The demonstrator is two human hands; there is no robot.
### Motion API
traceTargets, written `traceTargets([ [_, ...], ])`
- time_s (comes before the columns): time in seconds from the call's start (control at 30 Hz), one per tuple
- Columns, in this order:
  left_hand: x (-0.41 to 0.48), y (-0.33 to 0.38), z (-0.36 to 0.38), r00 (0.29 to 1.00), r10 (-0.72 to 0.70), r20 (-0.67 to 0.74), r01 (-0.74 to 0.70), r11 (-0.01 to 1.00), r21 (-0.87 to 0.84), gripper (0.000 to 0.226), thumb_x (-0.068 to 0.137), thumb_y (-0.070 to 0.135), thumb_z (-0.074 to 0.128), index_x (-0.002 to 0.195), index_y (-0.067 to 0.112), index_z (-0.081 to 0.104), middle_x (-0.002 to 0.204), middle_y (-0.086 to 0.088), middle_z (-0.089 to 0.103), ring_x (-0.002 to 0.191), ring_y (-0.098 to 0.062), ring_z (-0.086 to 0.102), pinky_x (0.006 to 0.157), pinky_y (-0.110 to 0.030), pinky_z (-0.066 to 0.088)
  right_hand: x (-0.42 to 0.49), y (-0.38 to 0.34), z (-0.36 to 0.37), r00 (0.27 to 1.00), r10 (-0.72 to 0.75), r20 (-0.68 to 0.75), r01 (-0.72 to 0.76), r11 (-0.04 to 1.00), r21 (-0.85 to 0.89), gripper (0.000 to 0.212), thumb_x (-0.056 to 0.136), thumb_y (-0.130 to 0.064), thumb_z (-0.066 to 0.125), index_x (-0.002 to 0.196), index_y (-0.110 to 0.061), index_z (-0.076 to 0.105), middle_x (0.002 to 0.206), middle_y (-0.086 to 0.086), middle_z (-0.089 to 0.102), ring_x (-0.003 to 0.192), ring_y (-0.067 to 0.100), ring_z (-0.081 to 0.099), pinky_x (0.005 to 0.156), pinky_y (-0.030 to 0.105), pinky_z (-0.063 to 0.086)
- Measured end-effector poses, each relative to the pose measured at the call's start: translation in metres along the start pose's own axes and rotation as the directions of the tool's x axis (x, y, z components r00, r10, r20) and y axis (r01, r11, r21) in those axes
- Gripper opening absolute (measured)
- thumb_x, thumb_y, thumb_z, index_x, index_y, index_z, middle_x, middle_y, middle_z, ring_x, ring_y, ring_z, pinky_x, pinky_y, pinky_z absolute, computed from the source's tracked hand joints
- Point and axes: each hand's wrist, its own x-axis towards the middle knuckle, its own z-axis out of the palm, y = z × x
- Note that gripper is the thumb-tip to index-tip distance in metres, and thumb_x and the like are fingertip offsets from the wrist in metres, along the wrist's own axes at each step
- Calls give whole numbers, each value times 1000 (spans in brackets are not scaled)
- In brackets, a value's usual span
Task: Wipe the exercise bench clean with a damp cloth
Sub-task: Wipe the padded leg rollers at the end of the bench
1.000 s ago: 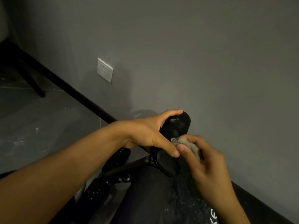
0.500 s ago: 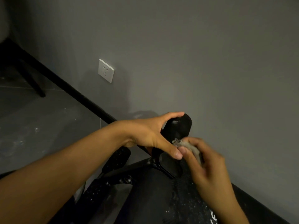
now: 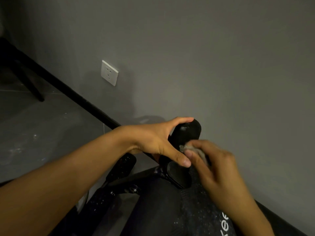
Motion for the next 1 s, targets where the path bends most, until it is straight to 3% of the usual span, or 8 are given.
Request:
traceTargets([
  [0.1,0,0,0,1000,7,-1,-7,1000,4,114,74,17,91,157,53,20,140,12,53,127,-11,55,104,-25,49,4,4,3,998,-19,-59,13,996,-88,5,95,-26,66,99,-29,67,88,-18,65,80,-2,63,66,7,41],
  [0.2,0,1,1,1000,1,-6,-1,1000,-14,113,75,14,89,158,49,21,133,13,55,118,-10,60,94,-22,55,34,21,6,991,6,-135,-31,983,-184,9,94,-22,68,103,-22,69,90,-12,66,77,-5,58,68,3,38],
  [0.33,-2,1,3,1000,-21,-4,21,999,-45,117,74,12,89,157,51,18,127,9,55,116,-17,65,93,-29,59,57,29,11,975,79,-209,-111,983,-144,8,97,-25,64,102,-20,68,90,-7,69,80,5,62,69,14,46],
  [0.53,-5,2,-8,993,-112,36,115,989,-94,97,92,8,72,150,65,20,121,-12,68,113,-32,70,97,-50,58,5,9,4,997,68,-24,-64,988,138,10,98,-30,62,99,-23,69,83,-7,68,74,7,63,63,19,45],
  [0.63,-5,0,-11,990,-126,68,135,979,-150,104,92,1,70,153,64,14,122,-16,66,109,-32,71,96,-50,57,-1,7,-4,993,94,70,-108,962,252,8,93,-28,65,97,-24,71,86,-5,70,77,8,65,65,17,48],
  [0.83,6,-1,4,995,-99,-26,92,973,-211,113,80,-4,81,151,62,23,129,-16,62,110,-34,71,99,-57,55,50,33,0,993,43,-113,-53,995,-88,9,92,-27,70,100,-26,66,85,-20,65,81,-7,62,67,6,43],
  [0.93,10,0,10,995,-59,-75,50,992,-119,120,69,7,92,154,56,23,138,-5,56,121,-27,63,98,-44,58,71,42,3,966,126,-225,-155,981,-115,12,95,-29,66,103,-20,67,82,-16,61,78,-15,58,63,1,38],
  [1.0,9,2,9,996,-59,-69,51,992,-114,117,74,4,89,155,54,21,136,0,55,123,-24,61,91,-35,60,65,37,6,961,144,-236,-159,986,-44,11,97,-29,63,101,-20,67,83,-13,66,78,-9,62,62,4,41],
])
